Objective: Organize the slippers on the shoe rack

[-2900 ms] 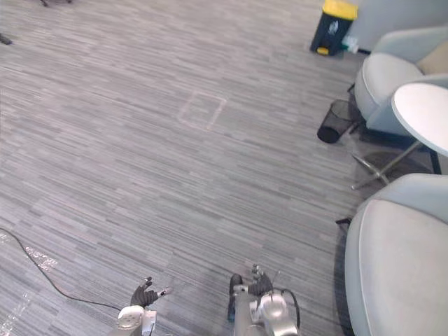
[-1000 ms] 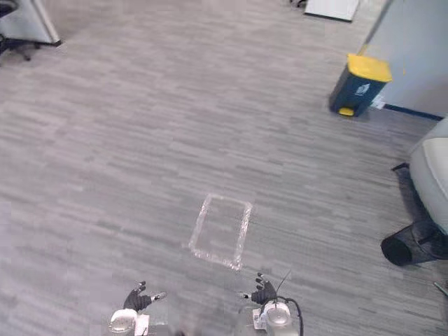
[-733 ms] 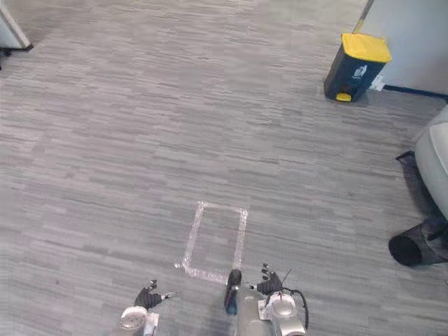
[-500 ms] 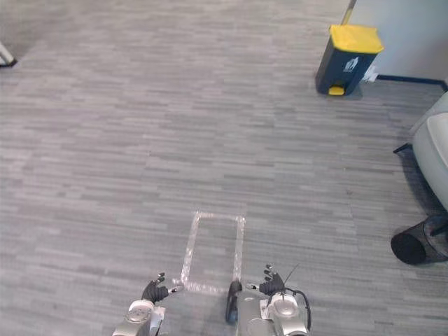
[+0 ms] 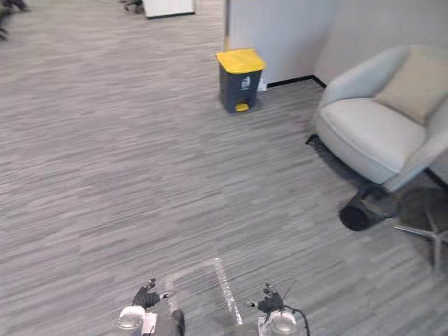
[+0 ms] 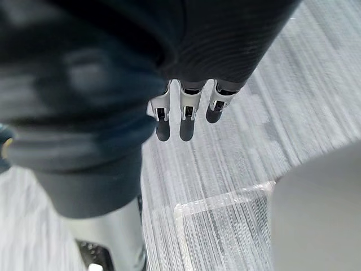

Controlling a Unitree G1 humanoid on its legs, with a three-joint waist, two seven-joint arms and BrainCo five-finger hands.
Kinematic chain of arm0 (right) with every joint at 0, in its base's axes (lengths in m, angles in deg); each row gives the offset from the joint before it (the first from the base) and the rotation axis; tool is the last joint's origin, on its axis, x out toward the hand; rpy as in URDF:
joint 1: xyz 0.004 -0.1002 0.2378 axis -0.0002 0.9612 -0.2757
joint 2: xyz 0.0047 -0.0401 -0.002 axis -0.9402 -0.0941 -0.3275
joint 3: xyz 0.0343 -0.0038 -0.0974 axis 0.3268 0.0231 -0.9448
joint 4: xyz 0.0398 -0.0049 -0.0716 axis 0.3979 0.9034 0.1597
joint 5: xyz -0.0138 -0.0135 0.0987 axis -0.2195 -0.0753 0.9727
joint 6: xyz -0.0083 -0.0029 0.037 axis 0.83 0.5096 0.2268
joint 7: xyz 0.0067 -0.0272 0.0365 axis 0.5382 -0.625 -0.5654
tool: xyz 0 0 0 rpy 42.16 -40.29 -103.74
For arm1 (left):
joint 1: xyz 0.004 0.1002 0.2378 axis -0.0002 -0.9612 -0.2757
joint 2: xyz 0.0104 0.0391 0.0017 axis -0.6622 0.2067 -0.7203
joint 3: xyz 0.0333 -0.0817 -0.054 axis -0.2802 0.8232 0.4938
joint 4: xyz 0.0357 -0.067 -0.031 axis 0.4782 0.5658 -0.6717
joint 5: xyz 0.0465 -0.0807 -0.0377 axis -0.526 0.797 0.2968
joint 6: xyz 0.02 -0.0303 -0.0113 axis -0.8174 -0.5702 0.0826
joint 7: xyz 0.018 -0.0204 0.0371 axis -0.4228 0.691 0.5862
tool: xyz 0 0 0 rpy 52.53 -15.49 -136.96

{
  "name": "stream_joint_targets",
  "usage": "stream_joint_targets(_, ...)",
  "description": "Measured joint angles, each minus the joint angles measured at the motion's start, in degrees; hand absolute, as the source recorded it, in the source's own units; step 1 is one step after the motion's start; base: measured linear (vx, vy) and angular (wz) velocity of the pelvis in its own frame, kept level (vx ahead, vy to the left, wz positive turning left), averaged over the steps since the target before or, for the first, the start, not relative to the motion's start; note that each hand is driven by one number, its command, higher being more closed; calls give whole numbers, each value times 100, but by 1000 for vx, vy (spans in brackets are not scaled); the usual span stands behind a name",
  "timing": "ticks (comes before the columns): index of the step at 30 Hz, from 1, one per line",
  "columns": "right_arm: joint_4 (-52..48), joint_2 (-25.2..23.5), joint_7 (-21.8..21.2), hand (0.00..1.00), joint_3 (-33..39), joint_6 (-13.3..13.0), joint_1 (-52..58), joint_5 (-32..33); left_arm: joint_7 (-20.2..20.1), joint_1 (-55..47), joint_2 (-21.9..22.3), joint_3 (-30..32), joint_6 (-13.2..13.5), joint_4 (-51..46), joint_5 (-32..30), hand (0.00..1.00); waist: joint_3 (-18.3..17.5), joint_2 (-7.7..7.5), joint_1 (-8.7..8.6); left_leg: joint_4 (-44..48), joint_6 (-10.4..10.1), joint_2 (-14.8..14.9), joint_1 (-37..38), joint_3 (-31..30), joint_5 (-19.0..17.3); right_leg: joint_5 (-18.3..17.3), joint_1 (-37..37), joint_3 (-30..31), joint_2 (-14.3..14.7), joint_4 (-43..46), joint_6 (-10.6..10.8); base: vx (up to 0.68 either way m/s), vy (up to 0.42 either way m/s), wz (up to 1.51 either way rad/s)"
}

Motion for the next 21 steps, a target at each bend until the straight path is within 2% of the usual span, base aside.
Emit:
stream_joint_targets(1,-5,18,-11,0,1,-1,-9,-1,0,-4,-1,-6,-1,0,-1,0,16,5,4,-206,35,-24,312,260,-13,65,-289,-148,-94,651,105,203,274,-111)
stream_joint_targets(2,-6,23,-22,0,-1,-7,-32,-3,4,-53,-33,-41,-4,7,-2,0,17,20,-2,-401,67,-67,593,498,-29,84,-536,-573,-280,1225,148,176,263,-105)
stream_joint_targets(3,-8,48,-29,0,-6,-15,-69,-9,5,-107,-72,-92,-6,19,-1,0,16,27,-40,-568,68,-83,780,696,-29,27,-692,-1126,-473,1547,49,245,285,-106)
stream_joint_targets(4,-3,58,-34,0,-21,-17,-121,-17,6,-97,-106,-110,-9,67,-2,0,14,71,-109,-864,66,-66,1037,935,-27,-103,-827,-2399,-803,1640,-153,167,174,-78)
stream_joint_targets(5,-2,59,-34,0,-20,-18,-134,-17,5,-97,-110,-110,-9,73,-2,0,12,75,-111,-916,64,-63,1075,981,-26,-138,-857,-2620,-847,1607,-169,228,112,-76)
stream_joint_targets(7,28,153,-32,0,-14,-13,-226,-22,0,-92,-95,-105,-70,112,0,0,59,146,-132,-1086,58,12,1224,1373,-24,-272,-1003,-3701,-867,1159,-227,269,29,-81)
stream_joint_targets(8,20,165,-30,0,-10,-14,-239,-21,1,-82,-82,-103,-73,112,-1,0,76,175,-140,-1091,58,38,1235,1460,-24,-244,-1026,-3988,-825,914,-270,246,-26,-93)
stream_joint_targets(9,25,168,-27,0,-14,-8,-267,-29,-3,-66,-74,-101,-74,114,-1,0,86,181,-132,-1092,52,47,1271,1618,-28,-57,-1050,-4227,-700,340,-458,253,-74,-76)
stream_joint_targets(10,34,145,-23,0,-13,-5,-254,-24,-8,-66,-83,-100,-73,114,-2,0,75,129,-129,-1090,-16,-10,1325,1727,-63,414,-981,-4241,-611,-186,-665,254,-91,-83)
stream_joint_targets(11,18,178,-24,0,9,-10,-301,-31,-13,-23,-10,-90,-79,184,-6,0,154,253,-133,-1081,-129,52,1451,1752,-134,341,-839,-4264,-479,-300,-887,283,-113,-65)
stream_joint_targets(12,18,244,-21,0,29,-11,-318,-19,-36,28,88,-99,-69,185,-32,0,171,396,-165,-960,-161,146,1482,1750,-153,321,-767,-4229,-375,-370,-881,365,-184,-52)
stream_joint_targets(13,50,260,-9,0,145,-2,-302,-24,-52,124,210,-98,-62,160,-102,0,178,473,-190,17,-275,465,1318,1738,-226,287,-388,-4128,-99,-840,-862,536,-222,-93)
stream_joint_targets(14,152,271,12,0,157,7,-264,-20,-132,-13,262,-92,-57,-64,-111,0,164,495,-92,1981,-427,1088,760,1625,-391,277,80,-3808,242,-1280,-892,624,-141,-120)
stream_joint_targets(15,153,276,27,0,164,12,-261,-16,-140,-36,262,-95,-56,-107,-111,0,167,493,-77,2192,-527,1125,571,1544,-459,277,151,-3586,272,-1296,-892,473,-8,-122)
stream_joint_targets(17,143,258,39,0,194,13,-246,-1,-141,-38,261,-94,-58,-113,-111,0,173,486,-73,2163,-555,1131,358,1511,-507,283,209,-3348,243,-1278,-882,242,111,-82)
stream_joint_targets(19,144,234,59,0,218,17,-236,-3,-144,-19,259,-92,-55,-124,-111,0,223,412,-72,2011,-484,1033,165,1184,-549,302,366,-3131,167,-1298,-850,141,140,-55)
stream_joint_targets(20,144,233,61,0,216,24,-285,-3,-139,-19,258,-88,-52,-172,-108,0,247,372,-55,1771,-346,800,82,814,-628,317,453,-2880,119,-1331,-826,67,204,-60)
stream_joint_targets(21,163,243,69,0,207,23,-296,-3,-118,-29,261,-67,-44,-272,-105,0,250,339,67,1073,-237,286,-19,-127,-690,387,455,-2406,25,-1403,-708,37,297,-141)
